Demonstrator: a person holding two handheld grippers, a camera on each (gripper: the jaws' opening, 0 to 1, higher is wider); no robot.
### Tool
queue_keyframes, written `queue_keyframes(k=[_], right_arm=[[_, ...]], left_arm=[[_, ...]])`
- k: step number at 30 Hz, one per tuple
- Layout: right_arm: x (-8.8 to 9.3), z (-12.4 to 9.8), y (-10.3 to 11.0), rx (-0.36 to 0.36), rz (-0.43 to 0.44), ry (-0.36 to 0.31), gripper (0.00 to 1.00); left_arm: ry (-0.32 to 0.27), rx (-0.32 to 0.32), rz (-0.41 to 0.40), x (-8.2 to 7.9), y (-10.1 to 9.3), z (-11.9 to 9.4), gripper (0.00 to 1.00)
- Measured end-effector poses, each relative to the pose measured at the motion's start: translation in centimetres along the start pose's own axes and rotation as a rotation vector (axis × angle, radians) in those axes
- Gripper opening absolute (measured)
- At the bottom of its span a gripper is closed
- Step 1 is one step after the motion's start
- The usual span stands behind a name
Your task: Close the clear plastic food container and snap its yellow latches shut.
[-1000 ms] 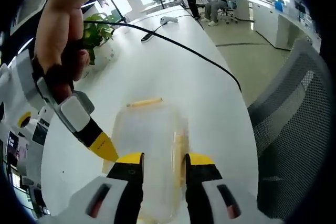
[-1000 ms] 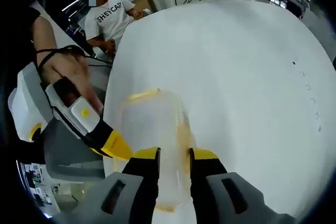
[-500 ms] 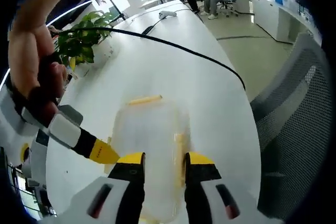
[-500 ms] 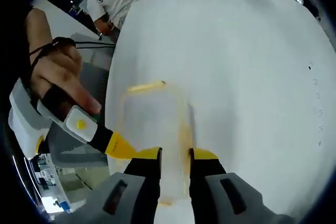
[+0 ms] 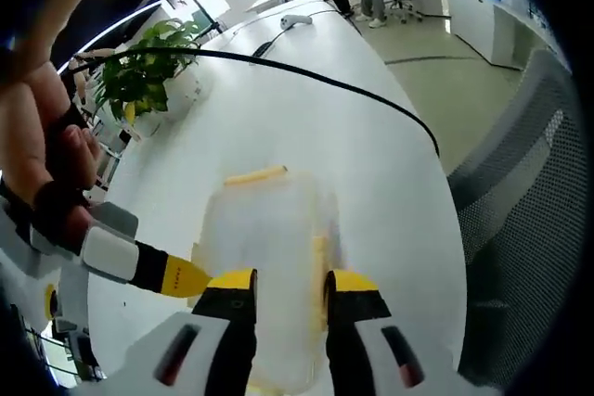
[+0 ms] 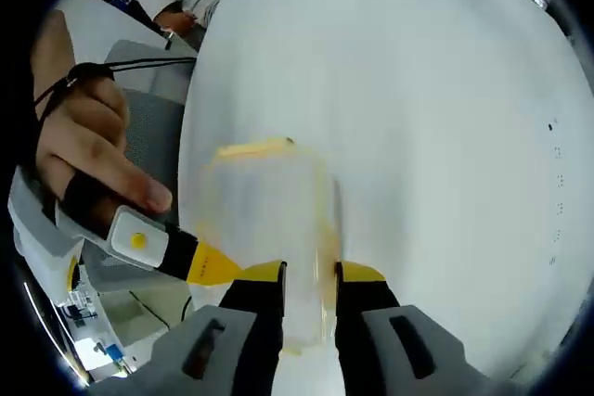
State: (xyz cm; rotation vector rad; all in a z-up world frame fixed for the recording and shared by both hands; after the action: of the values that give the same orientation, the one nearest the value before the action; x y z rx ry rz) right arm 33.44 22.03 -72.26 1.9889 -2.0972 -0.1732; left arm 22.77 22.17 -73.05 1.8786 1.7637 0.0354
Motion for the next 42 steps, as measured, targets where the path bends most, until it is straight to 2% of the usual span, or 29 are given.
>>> queue_keyframes(k=[5,7,11,12,14,16,17,18,19,20,21,22,23,24,25,28,32,34,36,39,41,42], right_arm=[[-0.1,-0.2,0.2,0.024,-0.006,0.029,0.17],[0.1,-0.2,0.2,0.032,-0.005,0.012,0.17],[0.9,-0.3,0.2,0.031,0.034,-0.128,0.18],[1.2,-0.2,0.3,0.035,0.021,-0.174,0.18],[1.7,-0.2,0.5,0.069,0.028,-0.249,0.18],[2.1,-0.2,0.9,0.117,0.07,-0.316,0.18],[2.4,-0.2,1.1,0.137,0.095,-0.337,0.18],[3.0,-0.1,1.5,0.164,0.111,-0.296,0.18],[3.3,-0.1,1.6,0.188,0.13,-0.288,0.19],[3.5,-0.2,1.9,0.221,0.15,-0.318,0.2],[3.6,-0.3,1.9,0.233,0.157,-0.332,0.22],[3.6,-0.6,2.2,0.264,0.172,-0.377,0.25],[3.7,-0.8,2.4,0.279,0.172,-0.405,0.27],[3.7,-1.0,2.9,0.281,0.172,-0.454,0.31],[3.9,-1.1,3.1,0.292,0.184,-0.473,0.36],[4.9,-1.3,3.9,0.283,0.245,-0.471,0.43],[5.7,-1.3,5.2,0.306,0.265,-0.467,0.5],[6.0,-1.0,5.9,0.321,0.252,-0.45,0.52],[6.3,-0.6,6.5,0.317,0.23,-0.428,0.55],[6.7,0.2,6.4,0.334,0.196,-0.399,0.58],[6.7,0.6,6.2,0.341,0.159,-0.395,0.66],[6.6,0.8,6.2,0.342,0.144,-0.39,0.7]], left_arm=[[0.007,-0.002,-0.003,-0.1,0.0,0.0,0.23],[0.014,-0.003,0.002,-0.2,-0.1,-0.1,0.23],[0.0,0.01,-0.008,-0.1,0.0,-0.2,0.23],[-0.016,0.03,0.003,0.0,0.1,-0.3,0.24],[-0.03,0.099,0.044,0.1,-0.4,-0.5,0.31],[-0.042,0.154,0.027,0.1,-0.9,-0.8,0.42],[-0.05,0.161,0.013,0.1,-0.9,-0.9,0.44],[-0.079,0.158,-0.037,0.0,-0.9,-0.9,0.44],[-0.106,0.182,-0.027,-0.1,-1.1,-1.0,0.44],[-0.143,0.174,-0.045,-0.2,-1.0,-1.4,0.45],[-0.144,0.163,-0.044,-0.2,-0.9,-1.6,0.47],[-0.159,0.162,-0.05,-0.1,-0.8,-2.2,0.5],[-0.175,0.184,-0.08,-0.2,-0.9,-2.5,0.54],[-0.165,0.197,-0.109,0.0,-0.8,-2.6,0.61],[-0.152,0.208,-0.126,0.5,-0.5,-2.9,0.67],[-0.126,0.231,-0.131,1.7,0.1,-3.2,0.66],[-0.099,0.248,-0.112,2.8,0.3,-3.3,0.67],[-0.088,0.241,-0.106,3.1,0.5,-3.4,0.69],[-0.082,0.244,-0.134,3.3,0.6,-3.5,0.71],[-0.056,0.267,-0.136,3.5,0.4,-3.2,0.76],[-0.03,0.267,-0.126,3.6,0.5,-3.0,0.77],[-0.026,0.247,-0.125,3.6,0.9,-2.7,0.78]])
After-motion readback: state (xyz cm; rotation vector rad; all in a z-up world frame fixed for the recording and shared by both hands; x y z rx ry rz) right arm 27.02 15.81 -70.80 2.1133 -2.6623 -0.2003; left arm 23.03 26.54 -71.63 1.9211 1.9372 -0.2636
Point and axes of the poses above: the point that each gripper's makers call its tool centre point, and the gripper's own axes: z roughly forward along the fingers, y roughly to its left, x roughly out of its underside, the point moved 6 cm from there along -z, roughly backward along the fingers, and after that the axes turned 9 degrees about y, right-handed, at the moved point
